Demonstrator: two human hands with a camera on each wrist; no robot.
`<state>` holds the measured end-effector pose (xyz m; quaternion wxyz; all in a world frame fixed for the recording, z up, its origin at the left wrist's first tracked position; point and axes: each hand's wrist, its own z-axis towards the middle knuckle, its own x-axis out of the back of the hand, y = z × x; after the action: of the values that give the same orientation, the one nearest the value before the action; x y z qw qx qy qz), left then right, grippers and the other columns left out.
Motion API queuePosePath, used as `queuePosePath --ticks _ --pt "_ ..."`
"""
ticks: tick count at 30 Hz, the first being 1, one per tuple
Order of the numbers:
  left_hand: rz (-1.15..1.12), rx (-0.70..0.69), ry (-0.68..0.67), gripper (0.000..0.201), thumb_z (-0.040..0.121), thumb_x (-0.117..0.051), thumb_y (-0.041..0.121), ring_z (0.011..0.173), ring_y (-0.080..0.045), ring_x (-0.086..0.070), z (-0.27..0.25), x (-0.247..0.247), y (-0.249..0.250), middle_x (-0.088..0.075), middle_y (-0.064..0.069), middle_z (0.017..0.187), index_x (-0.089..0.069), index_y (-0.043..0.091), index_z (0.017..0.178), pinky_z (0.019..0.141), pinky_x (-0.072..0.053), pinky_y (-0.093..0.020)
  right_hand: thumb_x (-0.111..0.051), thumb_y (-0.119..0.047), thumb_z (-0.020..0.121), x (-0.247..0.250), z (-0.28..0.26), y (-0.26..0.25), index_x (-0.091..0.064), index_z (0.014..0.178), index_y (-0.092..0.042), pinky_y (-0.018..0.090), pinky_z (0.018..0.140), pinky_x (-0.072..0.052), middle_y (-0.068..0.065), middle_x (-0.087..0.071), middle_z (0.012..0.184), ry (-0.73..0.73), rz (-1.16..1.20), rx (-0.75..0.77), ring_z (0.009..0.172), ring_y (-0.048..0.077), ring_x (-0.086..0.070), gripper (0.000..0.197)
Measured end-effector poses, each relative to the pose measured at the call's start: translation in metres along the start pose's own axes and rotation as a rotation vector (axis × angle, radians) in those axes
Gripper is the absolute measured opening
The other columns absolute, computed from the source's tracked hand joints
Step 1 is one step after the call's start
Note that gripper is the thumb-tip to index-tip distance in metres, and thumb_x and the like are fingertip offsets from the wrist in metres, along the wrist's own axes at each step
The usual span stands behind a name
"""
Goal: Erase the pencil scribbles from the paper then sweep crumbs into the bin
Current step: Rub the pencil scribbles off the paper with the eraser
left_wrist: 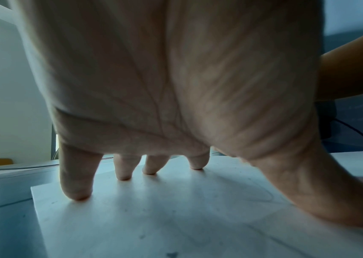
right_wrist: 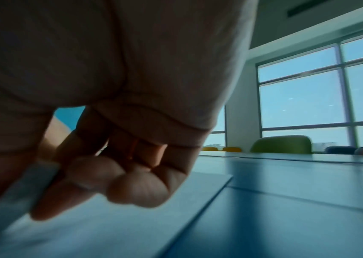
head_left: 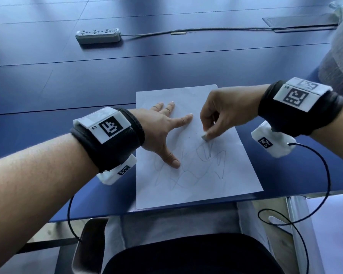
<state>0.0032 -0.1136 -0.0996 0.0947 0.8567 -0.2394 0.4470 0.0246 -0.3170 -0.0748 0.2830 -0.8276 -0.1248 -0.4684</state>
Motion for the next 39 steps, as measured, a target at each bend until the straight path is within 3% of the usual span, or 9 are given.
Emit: queuePosePath --ticks 4,9,16,19,22,27,32,37,39 --pt "-0.018 -0.006 0.010 0.133 0.048 -0.063 0.088 0.152 -0.027 0.011 0.000 0.000 0.000 0.020 -0.005 0.164 0.019 0.055 0.147 0.121 -0.016 -0.053 -0.078 -0.038 0.078 0.007 0.005 0.009 -0.073 0.068 -0.021 0.023 0.057 -0.042 -0.004 -0.064 0.060 0.164 0.008 -0.046 0.049 0.004 -0.048 0.021" --pt "-0.037 -0.015 0.017 0.132 0.046 -0.063 0.088 0.152 -0.026 0.007 0.000 0.002 -0.002 0.016 -0.005 0.165 0.011 0.054 0.149 0.120 -0.018 -0.053 -0.077 -0.045 0.079 0.003 -0.001 -0.002 -0.074 0.075 -0.027 0.020 0.057 -0.051 -0.008 -0.067 0.064 -0.059 -0.012 -0.017 0.051 0.004 -0.057 0.019" --pt "-0.002 -0.131 0.213 0.099 0.057 -0.058 0.089 0.135 -0.022 -0.035 0.008 0.008 0.009 -0.028 0.007 0.155 -0.033 0.029 0.131 0.097 -0.047 -0.045 -0.076 -0.040 0.080 0.000 -0.001 0.007 -0.075 0.077 -0.024 0.017 0.057 -0.043 -0.009 -0.067 0.064 0.210 0.005 -0.013 0.054 0.004 -0.053 0.016" --pt "0.016 -0.117 0.207 0.104 0.055 -0.056 0.090 0.140 -0.025 -0.032 0.012 0.008 0.011 -0.023 0.002 0.160 -0.031 0.029 0.135 0.101 -0.045 -0.046 -0.076 -0.042 0.079 -0.002 -0.007 -0.003 -0.075 0.074 -0.029 0.010 0.051 -0.039 -0.017 -0.060 0.056 0.061 0.003 0.012 0.051 0.002 -0.050 0.014" --pt "0.015 -0.099 0.167 0.113 0.061 -0.057 0.088 0.150 -0.027 -0.016 0.012 0.008 0.012 -0.007 -0.001 0.166 -0.015 0.037 0.152 0.114 -0.033 -0.048 -0.077 -0.044 0.078 0.004 -0.002 0.008 -0.076 0.077 -0.027 0.007 0.050 -0.037 -0.014 -0.068 0.065 0.155 0.019 -0.034 0.053 -0.003 -0.053 0.016" --pt "0.025 -0.063 0.114 0.117 0.062 -0.053 0.089 0.153 -0.026 -0.003 0.011 0.010 0.014 0.005 0.001 0.167 0.002 0.044 0.155 0.118 -0.026 -0.050 -0.079 -0.042 0.077 0.006 -0.003 0.004 -0.074 0.071 -0.025 0.012 0.049 -0.038 -0.015 -0.054 0.047 0.023 0.014 -0.036 0.045 0.003 -0.047 0.018" --pt "0.012 -0.060 0.110 0.116 0.064 -0.056 0.087 0.153 -0.027 -0.002 0.012 0.010 0.016 0.006 0.000 0.166 0.004 0.046 0.154 0.119 -0.023 -0.050 -0.079 -0.046 0.075 0.012 -0.001 0.015 -0.075 0.073 -0.029 0.024 0.057 -0.042 -0.009 -0.065 0.062 0.159 0.055 -0.092 0.047 0.003 -0.049 0.018" --pt "0.026 -0.057 0.086 0.113 0.064 -0.056 0.086 0.152 -0.031 -0.002 0.012 0.013 0.018 0.008 -0.003 0.166 0.006 0.051 0.152 0.118 -0.024 -0.051 -0.081 -0.046 0.074 0.006 -0.008 0.004 -0.074 0.070 -0.029 0.020 0.051 -0.046 -0.010 -0.054 0.050 -0.058 0.057 -0.076 0.045 0.006 -0.047 0.019" --pt "0.020 -0.055 0.076 0.112 0.064 -0.056 0.086 0.152 -0.032 -0.001 0.011 0.014 0.019 0.009 -0.004 0.166 0.006 0.052 0.151 0.119 -0.022 -0.051 -0.080 -0.045 0.075 0.008 -0.006 0.009 -0.076 0.071 -0.029 0.023 0.053 -0.045 -0.003 -0.058 0.055 0.013 0.064 -0.089 0.048 0.007 -0.047 0.018"
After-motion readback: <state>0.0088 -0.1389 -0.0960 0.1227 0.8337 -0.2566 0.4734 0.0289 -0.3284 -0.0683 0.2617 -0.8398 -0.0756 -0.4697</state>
